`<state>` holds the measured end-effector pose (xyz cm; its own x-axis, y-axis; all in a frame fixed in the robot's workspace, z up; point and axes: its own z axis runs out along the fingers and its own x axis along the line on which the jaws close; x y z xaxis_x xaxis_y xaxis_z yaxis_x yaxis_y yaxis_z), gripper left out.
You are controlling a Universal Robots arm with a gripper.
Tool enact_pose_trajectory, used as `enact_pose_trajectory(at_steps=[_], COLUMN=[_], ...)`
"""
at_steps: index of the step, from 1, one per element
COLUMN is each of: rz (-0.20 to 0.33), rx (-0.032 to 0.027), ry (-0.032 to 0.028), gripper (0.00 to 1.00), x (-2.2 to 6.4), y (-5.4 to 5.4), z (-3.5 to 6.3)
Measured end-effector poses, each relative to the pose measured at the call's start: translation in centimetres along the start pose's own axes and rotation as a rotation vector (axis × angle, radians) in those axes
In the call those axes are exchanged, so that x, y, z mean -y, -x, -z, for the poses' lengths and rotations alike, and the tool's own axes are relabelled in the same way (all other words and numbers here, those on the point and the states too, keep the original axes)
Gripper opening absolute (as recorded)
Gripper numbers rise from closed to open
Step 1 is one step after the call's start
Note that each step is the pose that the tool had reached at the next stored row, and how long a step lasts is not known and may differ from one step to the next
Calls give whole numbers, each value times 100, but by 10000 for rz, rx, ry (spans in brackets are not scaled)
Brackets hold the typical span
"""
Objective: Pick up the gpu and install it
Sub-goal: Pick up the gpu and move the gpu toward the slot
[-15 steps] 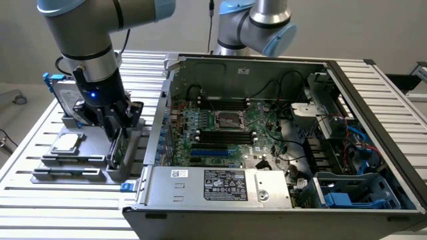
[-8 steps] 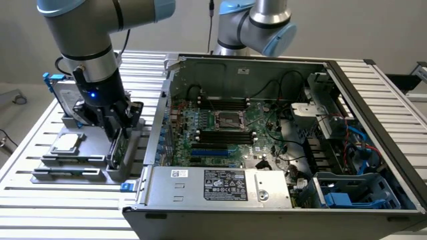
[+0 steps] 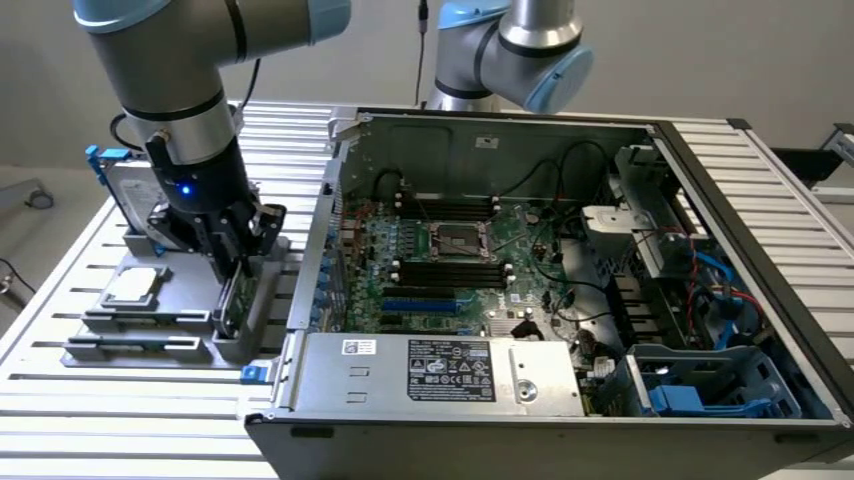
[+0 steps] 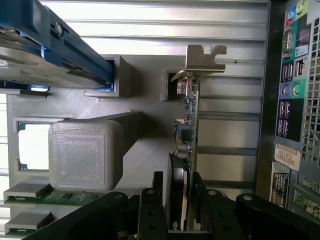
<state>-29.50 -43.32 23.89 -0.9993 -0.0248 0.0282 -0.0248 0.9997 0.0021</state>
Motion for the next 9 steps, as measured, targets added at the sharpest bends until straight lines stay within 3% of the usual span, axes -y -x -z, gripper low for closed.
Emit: enact_pose_trajectory(at_steps=[1,6,8,9], rz=[0,0,0,0], rx=[0,0,0,0], ry=[0,0,0,0], gripper=[35,35,33,26], x=[0,0,0,0], y=[0,0,0,0], z=[0,0,0,0])
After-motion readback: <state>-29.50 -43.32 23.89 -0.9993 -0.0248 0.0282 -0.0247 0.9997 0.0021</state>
